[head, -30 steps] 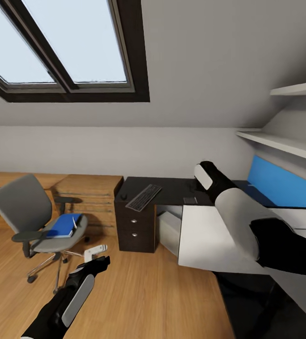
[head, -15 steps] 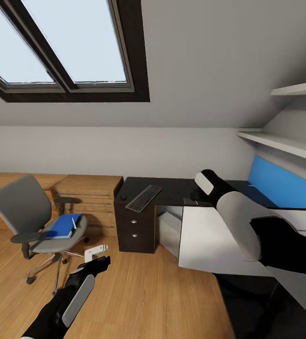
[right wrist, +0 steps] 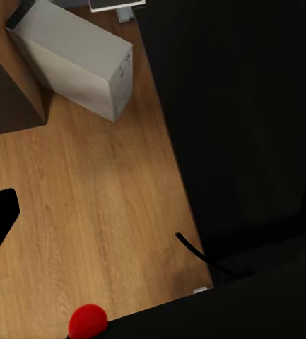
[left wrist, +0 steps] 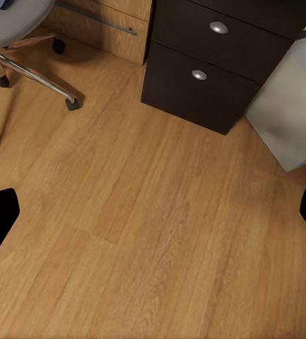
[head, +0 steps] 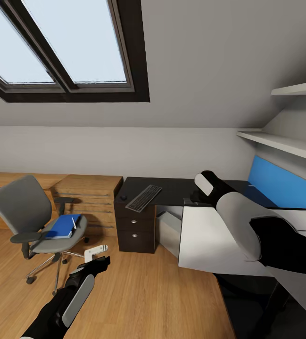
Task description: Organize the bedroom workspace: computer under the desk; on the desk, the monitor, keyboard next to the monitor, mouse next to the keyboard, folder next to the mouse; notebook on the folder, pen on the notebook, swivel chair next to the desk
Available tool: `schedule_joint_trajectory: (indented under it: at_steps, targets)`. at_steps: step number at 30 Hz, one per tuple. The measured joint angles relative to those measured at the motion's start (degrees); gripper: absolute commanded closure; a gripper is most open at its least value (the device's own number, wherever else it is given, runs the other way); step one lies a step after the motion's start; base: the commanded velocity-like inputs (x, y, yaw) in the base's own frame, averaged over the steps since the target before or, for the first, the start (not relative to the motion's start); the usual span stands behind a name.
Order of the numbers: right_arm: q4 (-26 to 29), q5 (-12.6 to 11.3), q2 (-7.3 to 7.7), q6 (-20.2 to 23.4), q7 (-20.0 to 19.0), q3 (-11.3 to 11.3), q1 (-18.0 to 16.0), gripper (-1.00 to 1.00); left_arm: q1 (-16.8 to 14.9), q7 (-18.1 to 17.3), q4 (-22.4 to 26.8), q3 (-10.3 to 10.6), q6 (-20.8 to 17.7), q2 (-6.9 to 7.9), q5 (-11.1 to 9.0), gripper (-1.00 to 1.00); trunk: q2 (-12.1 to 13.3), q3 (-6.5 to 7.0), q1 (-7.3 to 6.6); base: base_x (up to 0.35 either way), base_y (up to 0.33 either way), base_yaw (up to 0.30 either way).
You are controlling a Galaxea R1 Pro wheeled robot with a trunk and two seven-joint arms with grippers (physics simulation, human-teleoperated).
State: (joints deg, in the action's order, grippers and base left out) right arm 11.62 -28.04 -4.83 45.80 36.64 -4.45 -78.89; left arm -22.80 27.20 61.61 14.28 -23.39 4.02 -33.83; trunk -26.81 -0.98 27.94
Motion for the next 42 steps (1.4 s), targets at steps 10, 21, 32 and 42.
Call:
schedule_joint_trajectory:
  at_steps: [10, 21, 32, 42]
  targets:
    - [0.1, 0.0, 0.06, -0.2, 0.0, 0.0, 0.0, -1.00, 0.0, 0.0, 0.1, 0.0, 0.0, -0.02, 0.0, -1.00, 0.0, 0.00, 0.00, 0.000, 0.000, 0.000]
    - [-0.1, 0.0, -0.23, -0.1, 0.0, -0.1, 0.0, -1.00, 0.0, 0.0, 0.1, 0.0, -0.1, 0.04, 0.0, -1.00, 0.0, 0.00, 0.03, -0.095, 0.000, 0.000]
    - [-0.2, 0.0, -0.26, 0.0, 0.1, -0.2, 0.0, -1.00, 0.0, 0.1, 0.1, 0.0, -0.1, 0.04, 0.0, -1.00, 0.0, 0.00, 0.02, -0.186, 0.000, 0.000]
    - [-0.2, 0.0, -0.49, 0.1, 0.0, -0.2, -1.2, -1.00, 0.0, 0.1, 0.1, -0.1, -0.1, 0.04, 0.0, -1.00, 0.1, 0.00, 0.04, -0.070, -0.008, 0.000]
